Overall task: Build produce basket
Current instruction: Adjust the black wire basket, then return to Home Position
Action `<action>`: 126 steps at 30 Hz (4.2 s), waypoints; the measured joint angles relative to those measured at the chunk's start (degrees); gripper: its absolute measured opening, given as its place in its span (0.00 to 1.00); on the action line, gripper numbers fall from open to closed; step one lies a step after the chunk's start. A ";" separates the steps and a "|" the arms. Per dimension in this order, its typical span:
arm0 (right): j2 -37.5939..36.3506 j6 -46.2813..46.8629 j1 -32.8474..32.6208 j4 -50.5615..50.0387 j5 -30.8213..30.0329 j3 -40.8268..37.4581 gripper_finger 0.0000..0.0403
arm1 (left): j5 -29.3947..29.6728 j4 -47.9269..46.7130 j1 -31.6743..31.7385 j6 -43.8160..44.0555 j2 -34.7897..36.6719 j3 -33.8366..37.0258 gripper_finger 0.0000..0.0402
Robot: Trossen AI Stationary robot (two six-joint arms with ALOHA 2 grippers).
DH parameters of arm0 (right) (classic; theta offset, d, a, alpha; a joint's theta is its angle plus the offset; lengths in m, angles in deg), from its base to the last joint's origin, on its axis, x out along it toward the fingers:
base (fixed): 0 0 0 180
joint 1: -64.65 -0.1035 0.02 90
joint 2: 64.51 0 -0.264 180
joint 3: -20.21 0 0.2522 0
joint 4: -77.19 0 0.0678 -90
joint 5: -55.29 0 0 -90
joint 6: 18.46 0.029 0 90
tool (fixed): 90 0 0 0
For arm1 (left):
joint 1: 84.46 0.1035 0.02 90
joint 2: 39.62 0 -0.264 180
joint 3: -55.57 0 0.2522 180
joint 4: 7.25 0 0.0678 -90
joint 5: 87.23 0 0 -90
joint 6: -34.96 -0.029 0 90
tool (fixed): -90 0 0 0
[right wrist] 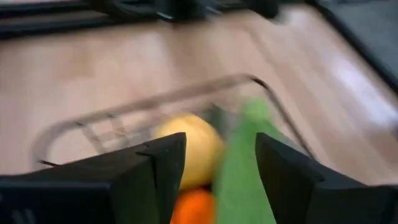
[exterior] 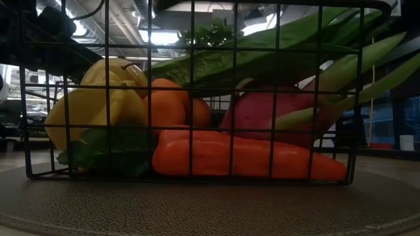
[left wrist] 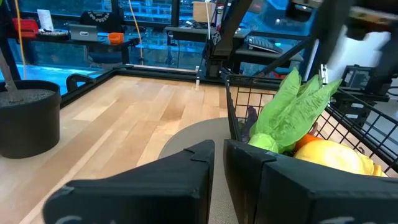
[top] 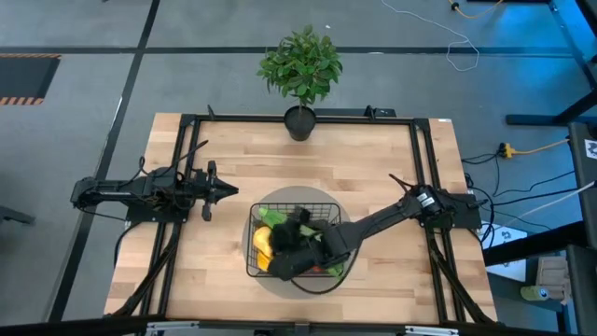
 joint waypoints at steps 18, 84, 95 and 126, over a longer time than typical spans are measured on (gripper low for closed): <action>4.66 -22.61 11.32 34.24 34.94 -4.72 0.47 | 0.00 0.00 -0.01 -0.01 0.01 0.00 0.00; 10.04 -24.03 7.69 7.36 26.58 13.62 0.47 | 0.00 0.00 -0.01 0.00 -0.04 0.00 0.07; 4.24 -27.39 5.69 -0.86 26.76 13.53 0.47 | 0.00 0.00 -0.01 0.01 -0.04 -0.02 0.05; -47.33 -20.14 14.89 7.25 18.63 -49.38 0.47 | 0.00 0.00 0.01 0.01 -0.05 0.00 0.06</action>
